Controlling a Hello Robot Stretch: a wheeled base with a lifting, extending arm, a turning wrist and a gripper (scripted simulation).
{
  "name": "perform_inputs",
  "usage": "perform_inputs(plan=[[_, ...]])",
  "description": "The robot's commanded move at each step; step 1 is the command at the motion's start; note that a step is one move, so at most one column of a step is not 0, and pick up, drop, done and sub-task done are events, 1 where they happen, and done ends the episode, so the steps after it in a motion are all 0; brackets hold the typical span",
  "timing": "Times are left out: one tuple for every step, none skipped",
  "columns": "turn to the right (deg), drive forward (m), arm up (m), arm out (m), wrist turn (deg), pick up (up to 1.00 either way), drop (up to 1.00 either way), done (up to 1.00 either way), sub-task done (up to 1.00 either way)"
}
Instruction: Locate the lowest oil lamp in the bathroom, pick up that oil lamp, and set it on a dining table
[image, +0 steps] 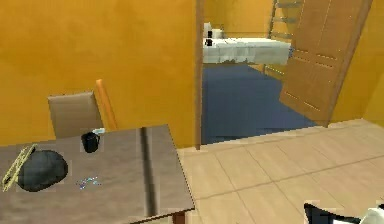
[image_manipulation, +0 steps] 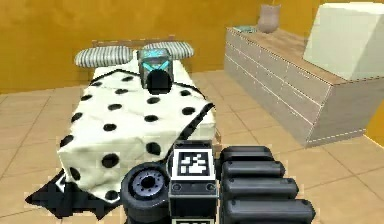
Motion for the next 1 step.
perform_inputs(plan=[[-45.0,0.00,0.00,0.00,0.0,0.00,0.00,0.00,0.00]])
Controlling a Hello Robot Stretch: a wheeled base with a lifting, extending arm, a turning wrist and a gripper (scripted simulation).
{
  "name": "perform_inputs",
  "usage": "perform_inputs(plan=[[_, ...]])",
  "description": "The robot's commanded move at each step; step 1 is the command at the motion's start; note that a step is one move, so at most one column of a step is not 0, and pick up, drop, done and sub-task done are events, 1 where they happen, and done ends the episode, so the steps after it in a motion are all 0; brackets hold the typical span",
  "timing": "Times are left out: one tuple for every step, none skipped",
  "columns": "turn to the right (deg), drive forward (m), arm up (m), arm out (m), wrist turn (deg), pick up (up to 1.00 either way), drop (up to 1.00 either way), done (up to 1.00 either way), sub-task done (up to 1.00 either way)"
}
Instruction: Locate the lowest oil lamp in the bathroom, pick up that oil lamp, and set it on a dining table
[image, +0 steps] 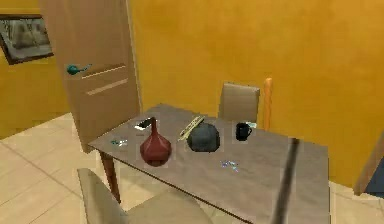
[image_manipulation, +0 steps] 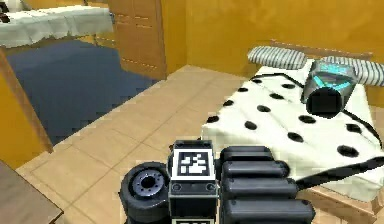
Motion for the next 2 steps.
perform_inputs(plan=[[-45.0,0.00,0.00,0.00,0.0,0.00,0.00,0.00,0.00],[-45.0,0.00,0.00,0.00,0.0,0.00,0.00,0.00,0.00]])
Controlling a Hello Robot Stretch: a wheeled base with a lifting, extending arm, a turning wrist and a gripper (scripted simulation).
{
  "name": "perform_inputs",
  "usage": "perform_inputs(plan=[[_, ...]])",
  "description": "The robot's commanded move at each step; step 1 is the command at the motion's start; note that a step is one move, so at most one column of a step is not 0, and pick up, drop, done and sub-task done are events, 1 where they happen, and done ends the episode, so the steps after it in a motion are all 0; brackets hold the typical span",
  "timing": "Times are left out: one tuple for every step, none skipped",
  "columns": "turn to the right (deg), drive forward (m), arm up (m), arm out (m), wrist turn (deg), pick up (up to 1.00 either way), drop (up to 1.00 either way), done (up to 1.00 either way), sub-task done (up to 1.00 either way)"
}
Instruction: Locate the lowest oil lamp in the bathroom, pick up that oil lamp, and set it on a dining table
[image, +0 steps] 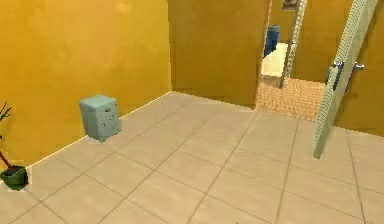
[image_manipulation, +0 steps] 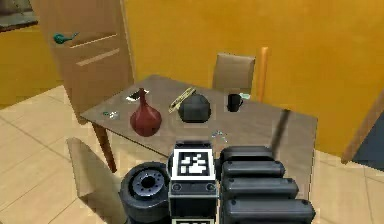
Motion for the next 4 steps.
perform_inputs(plan=[[45.0,0.00,0.00,0.00,0.0,0.00,0.00,0.00,0.00],[45.0,0.00,0.00,0.00,0.0,0.00,0.00,0.00,0.00],[45.0,0.00,0.00,0.00,0.0,0.00,0.00,0.00,0.00],[3.0,0.00,0.00,0.00,0.0,0.00,0.00,0.00,0.00]])
